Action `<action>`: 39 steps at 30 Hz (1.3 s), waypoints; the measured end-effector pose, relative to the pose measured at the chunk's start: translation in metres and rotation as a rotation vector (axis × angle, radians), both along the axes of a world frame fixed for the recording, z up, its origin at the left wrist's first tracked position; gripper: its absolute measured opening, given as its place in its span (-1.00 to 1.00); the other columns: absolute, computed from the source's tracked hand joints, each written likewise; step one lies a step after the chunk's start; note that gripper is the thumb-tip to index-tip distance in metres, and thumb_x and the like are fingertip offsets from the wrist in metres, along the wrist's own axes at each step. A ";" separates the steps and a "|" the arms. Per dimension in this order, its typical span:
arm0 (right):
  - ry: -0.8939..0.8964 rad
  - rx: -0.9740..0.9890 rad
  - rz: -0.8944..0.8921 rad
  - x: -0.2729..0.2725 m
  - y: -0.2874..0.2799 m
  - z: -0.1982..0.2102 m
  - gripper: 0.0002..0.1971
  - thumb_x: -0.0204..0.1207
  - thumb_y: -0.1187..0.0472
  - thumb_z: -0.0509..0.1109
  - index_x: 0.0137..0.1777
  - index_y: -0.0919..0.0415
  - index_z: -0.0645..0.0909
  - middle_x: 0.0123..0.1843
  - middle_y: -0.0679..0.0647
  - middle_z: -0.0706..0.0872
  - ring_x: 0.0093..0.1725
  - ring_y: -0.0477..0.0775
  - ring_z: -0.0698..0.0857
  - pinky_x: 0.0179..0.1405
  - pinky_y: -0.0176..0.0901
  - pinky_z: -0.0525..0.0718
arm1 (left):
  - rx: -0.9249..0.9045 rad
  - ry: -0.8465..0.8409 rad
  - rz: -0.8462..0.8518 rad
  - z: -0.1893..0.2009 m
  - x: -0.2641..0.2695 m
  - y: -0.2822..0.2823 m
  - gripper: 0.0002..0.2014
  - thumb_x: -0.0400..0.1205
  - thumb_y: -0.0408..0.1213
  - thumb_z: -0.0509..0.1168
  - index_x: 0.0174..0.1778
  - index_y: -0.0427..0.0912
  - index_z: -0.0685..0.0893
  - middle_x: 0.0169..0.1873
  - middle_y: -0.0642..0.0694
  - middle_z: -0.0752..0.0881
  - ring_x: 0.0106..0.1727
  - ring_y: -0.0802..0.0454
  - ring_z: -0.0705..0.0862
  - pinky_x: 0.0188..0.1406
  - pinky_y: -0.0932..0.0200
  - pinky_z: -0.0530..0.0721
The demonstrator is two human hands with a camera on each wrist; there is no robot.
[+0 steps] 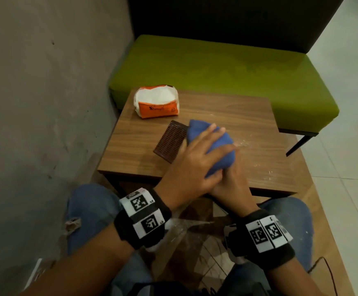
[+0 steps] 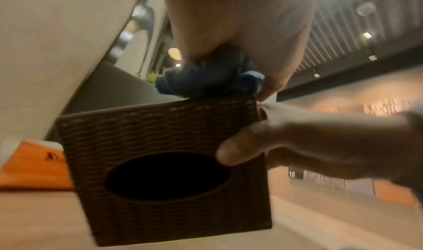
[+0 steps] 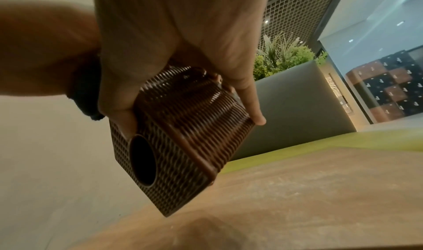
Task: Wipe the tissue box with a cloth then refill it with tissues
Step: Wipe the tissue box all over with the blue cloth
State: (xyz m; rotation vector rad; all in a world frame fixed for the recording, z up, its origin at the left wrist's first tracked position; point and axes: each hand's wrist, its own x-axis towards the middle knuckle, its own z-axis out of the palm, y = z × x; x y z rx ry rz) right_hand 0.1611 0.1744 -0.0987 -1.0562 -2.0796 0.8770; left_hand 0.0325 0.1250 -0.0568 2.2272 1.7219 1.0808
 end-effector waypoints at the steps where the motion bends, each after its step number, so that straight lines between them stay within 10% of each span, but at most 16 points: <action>1: 0.011 0.007 -0.010 0.001 -0.001 -0.001 -0.06 0.18 -0.20 0.46 0.53 0.24 0.30 0.41 0.13 0.52 0.37 0.08 0.57 0.36 0.01 0.60 | 0.019 0.067 -0.032 -0.006 -0.003 0.002 -0.46 0.51 -0.14 0.28 0.46 -0.01 0.47 0.54 -0.13 0.40 0.63 -0.02 0.22 0.53 -0.20 0.29; 7: 0.032 0.096 -0.016 0.005 -0.003 -0.001 0.01 0.10 -0.14 0.66 0.48 0.25 0.27 0.30 0.01 0.40 0.30 0.08 0.50 0.26 -0.05 0.56 | -0.050 -0.273 0.204 -0.008 -0.024 0.020 -0.47 0.55 0.06 0.36 0.41 -0.08 0.57 0.45 -0.12 0.53 0.56 0.05 0.36 0.51 -0.02 0.39; 13: -0.032 0.066 0.032 0.000 0.014 0.002 0.08 0.09 -0.16 0.62 0.54 0.33 0.26 0.41 0.21 0.46 0.38 0.18 0.51 0.35 0.11 0.57 | 0.194 0.078 -0.104 -0.006 -0.020 0.018 -0.53 0.60 -0.12 0.37 0.39 -0.28 0.58 0.43 -0.29 0.53 0.50 -0.11 0.46 0.45 -0.11 0.47; 18: -0.028 0.177 0.012 -0.009 0.023 0.015 0.03 0.04 0.04 0.69 0.47 0.44 0.29 0.29 0.28 0.50 0.27 0.23 0.55 0.24 0.17 0.59 | 0.123 -0.265 0.339 -0.002 -0.043 0.036 -0.54 0.62 -0.07 0.32 0.36 -0.27 0.59 0.36 -0.22 0.61 0.45 -0.01 0.52 0.46 0.07 0.46; 24: -0.041 0.154 0.017 -0.008 0.030 0.017 -0.11 0.27 0.03 0.53 0.50 0.55 0.31 0.41 0.40 0.48 0.41 0.21 0.47 0.52 -0.17 0.34 | 0.361 0.182 -0.033 -0.013 -0.012 0.003 -0.56 0.64 -0.11 0.34 0.33 -0.35 0.60 0.36 -0.32 0.58 0.44 -0.15 0.54 0.40 -0.05 0.53; 30: -0.001 0.206 0.031 -0.008 0.022 0.016 -0.01 0.13 -0.09 0.59 0.47 0.46 0.30 0.30 0.27 0.48 0.29 0.23 0.53 0.23 0.23 0.59 | 0.141 -0.272 0.301 -0.006 -0.023 0.028 -0.51 0.61 -0.10 0.32 0.40 -0.30 0.55 0.39 -0.27 0.57 0.46 -0.07 0.52 0.43 0.02 0.50; 35: 0.039 0.182 0.029 0.002 0.019 0.016 0.02 0.13 -0.15 0.58 0.50 0.41 0.30 0.33 0.20 0.47 0.32 0.14 0.51 0.30 0.16 0.58 | 0.243 0.073 -0.005 -0.009 -0.011 0.012 -0.52 0.65 -0.11 0.30 0.42 -0.31 0.53 0.45 -0.29 0.50 0.51 -0.10 0.46 0.45 0.05 0.48; 39: 0.027 0.179 0.026 0.009 0.009 0.015 0.02 0.07 -0.11 0.61 0.46 0.37 0.29 0.27 0.02 0.37 0.28 0.04 0.47 0.28 0.01 0.56 | 0.036 -0.272 0.315 -0.009 -0.047 0.028 -0.53 0.65 -0.14 0.29 0.46 -0.25 0.49 0.46 -0.22 0.51 0.53 -0.01 0.42 0.49 0.11 0.41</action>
